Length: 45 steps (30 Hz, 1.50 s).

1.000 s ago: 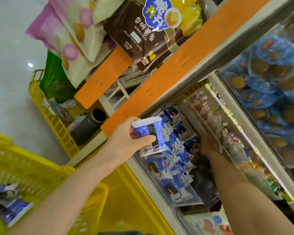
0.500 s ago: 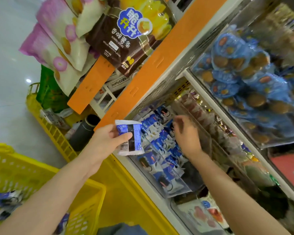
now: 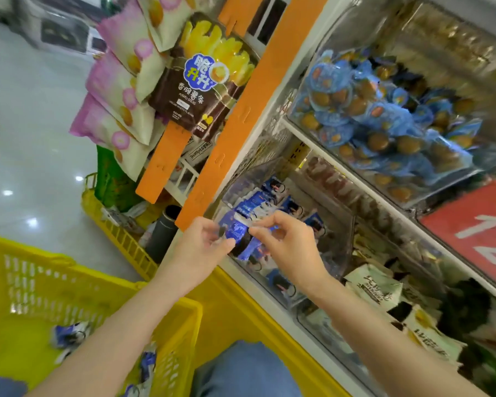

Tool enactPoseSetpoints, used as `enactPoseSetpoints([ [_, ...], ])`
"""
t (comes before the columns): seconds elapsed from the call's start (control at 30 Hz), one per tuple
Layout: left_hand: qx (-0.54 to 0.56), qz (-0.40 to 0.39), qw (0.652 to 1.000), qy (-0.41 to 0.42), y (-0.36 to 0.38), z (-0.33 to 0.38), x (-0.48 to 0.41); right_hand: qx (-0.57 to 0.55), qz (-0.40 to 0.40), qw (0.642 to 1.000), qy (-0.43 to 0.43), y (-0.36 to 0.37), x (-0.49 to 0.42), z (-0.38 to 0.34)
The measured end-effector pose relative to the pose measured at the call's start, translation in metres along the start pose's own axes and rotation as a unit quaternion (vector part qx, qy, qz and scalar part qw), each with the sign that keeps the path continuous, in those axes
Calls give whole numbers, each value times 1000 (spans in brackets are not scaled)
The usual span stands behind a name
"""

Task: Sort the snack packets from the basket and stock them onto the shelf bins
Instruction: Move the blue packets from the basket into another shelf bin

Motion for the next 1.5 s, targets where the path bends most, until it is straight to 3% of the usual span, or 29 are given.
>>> enactPoseSetpoints([
  [0.07,-31,28,997,-58,-7,-10,5,99,59,988,-98,-4,7,-20],
  [0.17,200,-12,965,-171,3,-18,16,202,62,950,-232,11,23,-49],
  [0.3,329,-30,935,-130,-4,-7,20,227,26,920,-318,29,41,-68],
  [0.43,255,-1,964,-71,-17,0,22,225,-14,907,-356,35,52,-76],
  [0.5,204,23,978,-46,-23,2,24,156,-38,941,-297,33,49,-69],
  [0.57,189,17,981,-34,-26,3,26,55,-24,986,-156,24,39,-49],
  [0.63,169,-4,985,-17,-26,4,25,7,7,999,-41,17,31,-26],
  [0.7,122,-38,992,18,-24,11,28,-5,-22,1000,12,17,25,-11],
  [0.83,-18,-81,994,65,-15,14,35,-94,-169,980,49,34,26,-1],
  [1.07,-28,40,987,150,-17,48,31,-118,-210,970,46,32,19,8],
  [1.17,-32,54,984,165,-9,65,17,-88,-160,981,64,6,-6,24],
  [1.3,-123,7,977,177,9,77,-20,-66,-15,986,154,-40,-50,74],
  [1.4,-296,-62,926,224,38,73,-42,-3,27,974,224,-52,-89,120],
  [1.5,-425,-123,861,251,58,56,-58,-19,40,962,270,-36,-120,159],
])
Point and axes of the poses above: each hand's wrist, its own x-axis away from the middle knuckle, its own y-axis out of the palm, z = x × y, the point moved 8 cm from there along -x, towards the middle knuckle, and after that the axes turned 2 degrees about z, right-handed, at the moved point
